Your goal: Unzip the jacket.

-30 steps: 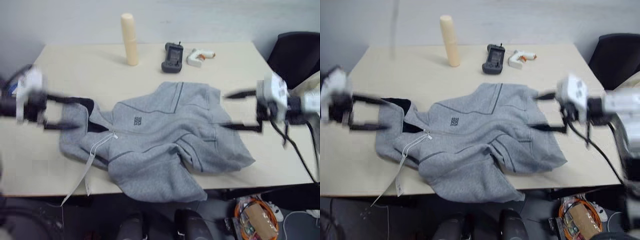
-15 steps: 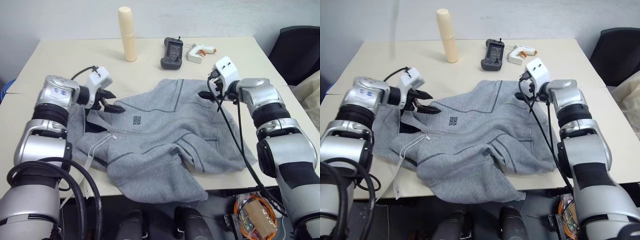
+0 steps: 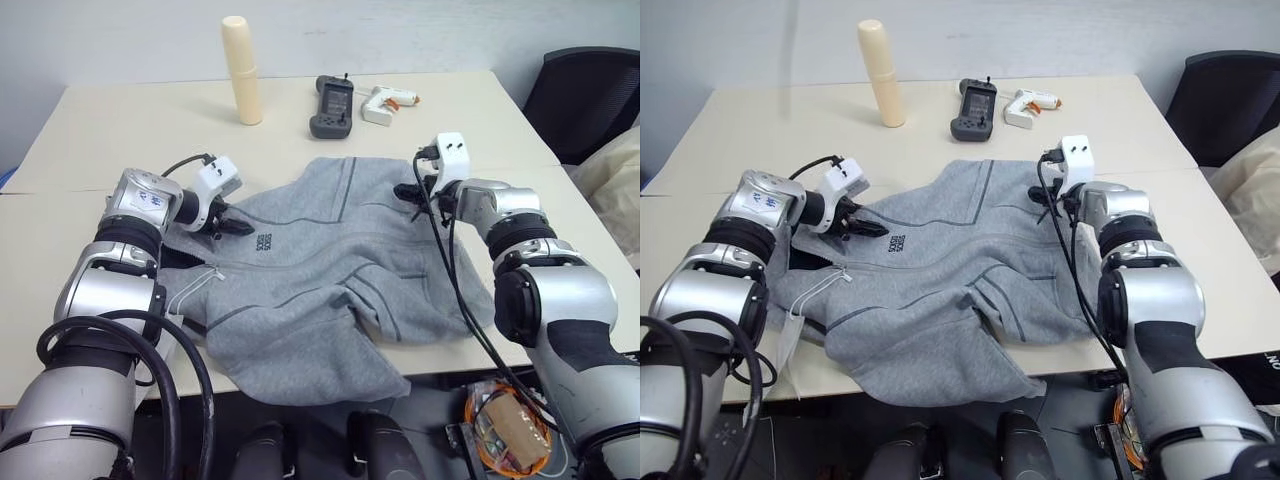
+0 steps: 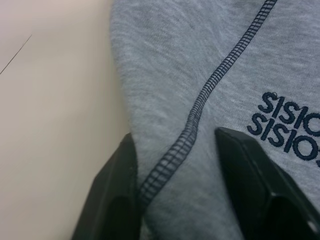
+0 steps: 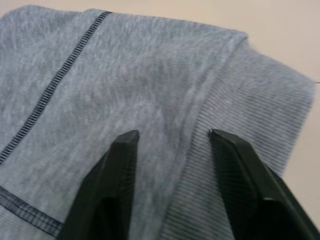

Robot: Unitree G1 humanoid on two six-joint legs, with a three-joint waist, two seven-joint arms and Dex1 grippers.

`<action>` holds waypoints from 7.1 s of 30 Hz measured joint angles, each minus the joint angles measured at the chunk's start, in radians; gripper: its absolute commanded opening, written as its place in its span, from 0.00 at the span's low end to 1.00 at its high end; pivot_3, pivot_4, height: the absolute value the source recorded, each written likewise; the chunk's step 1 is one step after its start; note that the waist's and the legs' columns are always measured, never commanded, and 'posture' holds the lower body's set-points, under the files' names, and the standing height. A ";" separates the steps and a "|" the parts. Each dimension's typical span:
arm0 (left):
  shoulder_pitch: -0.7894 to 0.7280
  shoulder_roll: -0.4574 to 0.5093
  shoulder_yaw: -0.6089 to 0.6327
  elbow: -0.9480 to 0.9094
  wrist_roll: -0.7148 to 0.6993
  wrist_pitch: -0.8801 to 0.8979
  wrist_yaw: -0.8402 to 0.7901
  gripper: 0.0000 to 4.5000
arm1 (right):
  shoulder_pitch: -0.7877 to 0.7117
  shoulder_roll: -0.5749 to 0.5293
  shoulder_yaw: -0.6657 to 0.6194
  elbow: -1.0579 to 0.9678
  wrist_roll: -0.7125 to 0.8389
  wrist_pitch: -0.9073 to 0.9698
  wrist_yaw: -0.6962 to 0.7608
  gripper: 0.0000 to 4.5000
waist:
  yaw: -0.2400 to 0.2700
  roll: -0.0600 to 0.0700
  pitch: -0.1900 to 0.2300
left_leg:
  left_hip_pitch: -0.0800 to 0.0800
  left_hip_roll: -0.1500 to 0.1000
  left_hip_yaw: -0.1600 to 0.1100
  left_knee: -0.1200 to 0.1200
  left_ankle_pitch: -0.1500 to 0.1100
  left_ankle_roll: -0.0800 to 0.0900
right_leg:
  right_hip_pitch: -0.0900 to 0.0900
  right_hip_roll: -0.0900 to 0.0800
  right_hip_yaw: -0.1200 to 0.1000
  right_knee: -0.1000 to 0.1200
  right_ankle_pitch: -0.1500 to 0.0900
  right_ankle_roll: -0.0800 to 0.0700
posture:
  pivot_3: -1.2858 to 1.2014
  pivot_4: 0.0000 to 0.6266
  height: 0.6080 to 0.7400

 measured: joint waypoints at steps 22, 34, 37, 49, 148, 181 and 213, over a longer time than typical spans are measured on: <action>-0.028 -0.065 0.066 0.071 0.020 -0.110 0.254 0.00 | 0.110 -0.076 0.190 -0.294 -0.155 -0.105 0.320 0.80 | 0.006 0.000 0.000 | -0.003 -0.001 -0.004 0.002 0.000 0.000 | 0.000 -0.001 -0.001 0.000 0.000 0.000 | 0.52 0.24 1.00; -0.045 -0.106 0.114 0.095 0.020 -0.206 0.284 0.00 | 0.525 -0.210 0.217 -1.251 0.042 0.252 0.551 0.80 | 0.036 0.000 0.000 | -0.005 -0.002 -0.006 0.006 0.000 0.000 | 0.001 0.000 -0.005 0.000 0.001 0.001 | 0.52 0.24 1.00; -0.045 -0.087 0.115 0.095 0.020 -0.218 0.230 0.17 | 0.576 -0.263 0.217 -1.378 0.092 0.286 0.579 0.81 | 0.037 0.000 0.000 | -0.005 -0.002 -0.006 0.007 0.000 0.000 | 0.001 0.000 -0.005 0.000 0.001 0.002 | 0.52 0.24 1.00; -0.039 0.161 0.157 -0.072 -0.054 -0.300 -0.183 0.62 | 0.691 -0.289 0.246 -1.650 0.234 0.251 0.605 0.81 | 0.032 -0.001 0.000 | -0.005 -0.001 -0.006 0.007 0.000 0.000 | 0.001 0.001 -0.006 -0.001 0.001 0.002 | 0.52 0.24 1.00; 0.837 -0.184 0.720 -1.393 -1.200 1.290 0.376 0.00 | 0.813 -0.417 0.222 -1.852 0.484 0.202 0.519 0.81 | 0.066 -0.006 0.001 | 0.012 -0.003 -0.018 0.001 -0.002 0.003 | 0.026 -0.010 0.000 -0.014 0.002 0.005 | 0.52 0.24 1.00; 0.674 -0.371 0.777 -1.256 -1.576 1.373 1.435 0.67 | 0.873 -0.412 0.218 -1.895 0.486 0.204 0.451 0.81 | 0.071 -0.012 0.004 | 0.014 -0.001 -0.019 0.000 -0.002 -0.002 | 0.028 -0.006 0.001 -0.020 0.004 0.007 | 0.52 0.24 1.00; 1.077 0.852 0.453 -1.390 -0.980 0.524 -0.188 0.67 | 0.843 -0.032 0.551 -1.676 -0.012 -0.072 0.221 0.81 | 0.041 -0.009 0.006 | 0.013 0.004 -0.011 -0.017 0.000 -0.013 | 0.014 0.002 0.004 -0.021 -0.003 -0.009 | 0.52 0.24 1.00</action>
